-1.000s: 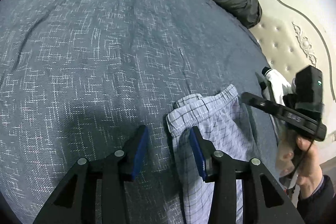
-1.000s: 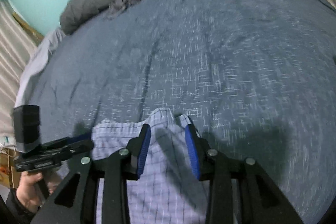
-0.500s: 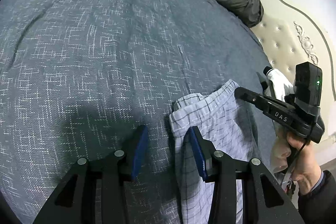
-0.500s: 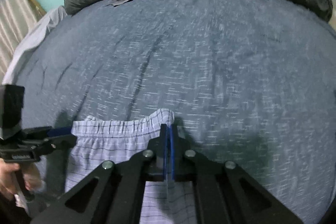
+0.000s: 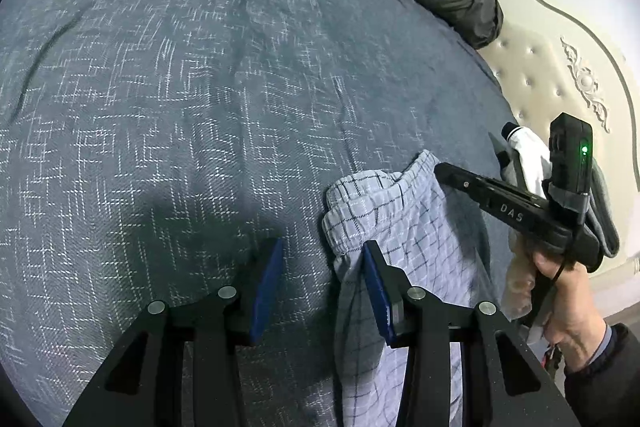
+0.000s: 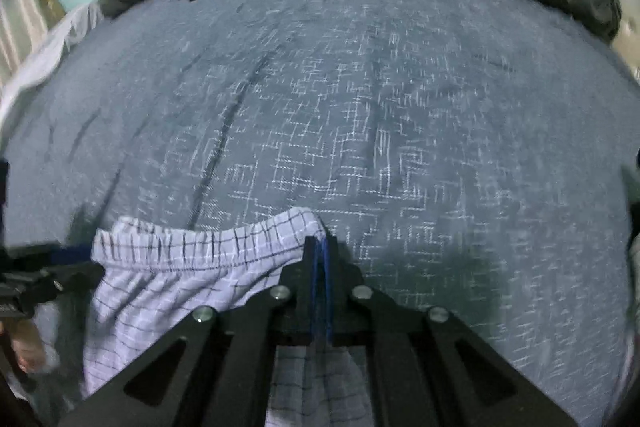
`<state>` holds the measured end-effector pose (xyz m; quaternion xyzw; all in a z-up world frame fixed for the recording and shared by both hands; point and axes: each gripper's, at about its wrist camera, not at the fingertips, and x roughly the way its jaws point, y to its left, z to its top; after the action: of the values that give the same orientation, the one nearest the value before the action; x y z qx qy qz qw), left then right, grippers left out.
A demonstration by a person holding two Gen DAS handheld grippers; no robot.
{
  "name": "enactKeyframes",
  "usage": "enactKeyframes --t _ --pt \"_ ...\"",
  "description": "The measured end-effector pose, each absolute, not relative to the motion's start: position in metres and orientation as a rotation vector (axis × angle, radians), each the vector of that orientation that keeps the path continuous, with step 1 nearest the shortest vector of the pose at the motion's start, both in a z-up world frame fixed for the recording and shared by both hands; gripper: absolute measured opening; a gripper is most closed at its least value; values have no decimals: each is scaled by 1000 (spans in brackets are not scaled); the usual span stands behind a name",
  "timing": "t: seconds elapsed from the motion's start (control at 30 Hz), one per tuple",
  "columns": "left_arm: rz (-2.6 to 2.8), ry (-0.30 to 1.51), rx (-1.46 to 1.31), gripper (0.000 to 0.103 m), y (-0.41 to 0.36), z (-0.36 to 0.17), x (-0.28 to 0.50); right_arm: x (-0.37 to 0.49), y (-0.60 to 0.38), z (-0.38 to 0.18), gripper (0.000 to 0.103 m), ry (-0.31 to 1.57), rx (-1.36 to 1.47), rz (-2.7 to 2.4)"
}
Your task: Fold clothes
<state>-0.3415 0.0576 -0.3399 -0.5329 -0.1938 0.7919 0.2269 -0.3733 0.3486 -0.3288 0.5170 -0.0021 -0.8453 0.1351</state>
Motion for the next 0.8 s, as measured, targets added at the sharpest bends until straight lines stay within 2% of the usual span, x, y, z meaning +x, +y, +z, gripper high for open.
enactKeyframes --t 0.03,0.07,0.13,0.17,0.27,0.43,0.67,0.7,0.73,0.8 --pt "2183 -538 -1471 45 58 -340 -341 -374 352 -328 10 -43 1501 -2454" --pt "2184 -539 -1473 45 58 -340 -341 -375 356 -328 25 -76 1503 -2464" --pt "2185 -547 -1475 45 61 -341 -343 -376 369 -326 46 -196 1493 -2473" --pt "2184 -554 -1474 45 61 -341 -343 -377 376 -326 48 -285 1485 -2454" --pt "2183 -576 -1470 45 60 -341 -345 -380 388 -329 49 -430 1492 -2391" --pt "2173 -611 -1464 45 58 -342 -347 -385 375 -331 51 -395 1502 -2335" --pt "2158 -659 -1456 47 57 -344 -350 -385 342 -335 51 -151 1518 -2335" --pt "2156 -666 -1454 47 57 -344 -350 -382 340 -335 49 -139 1514 -2334" --pt "2154 -665 -1455 47 58 -344 -351 -380 337 -335 38 -125 1512 -2331" --pt "2150 -658 -1458 46 64 -346 -354 -373 329 -337 33 -60 1506 -2331"
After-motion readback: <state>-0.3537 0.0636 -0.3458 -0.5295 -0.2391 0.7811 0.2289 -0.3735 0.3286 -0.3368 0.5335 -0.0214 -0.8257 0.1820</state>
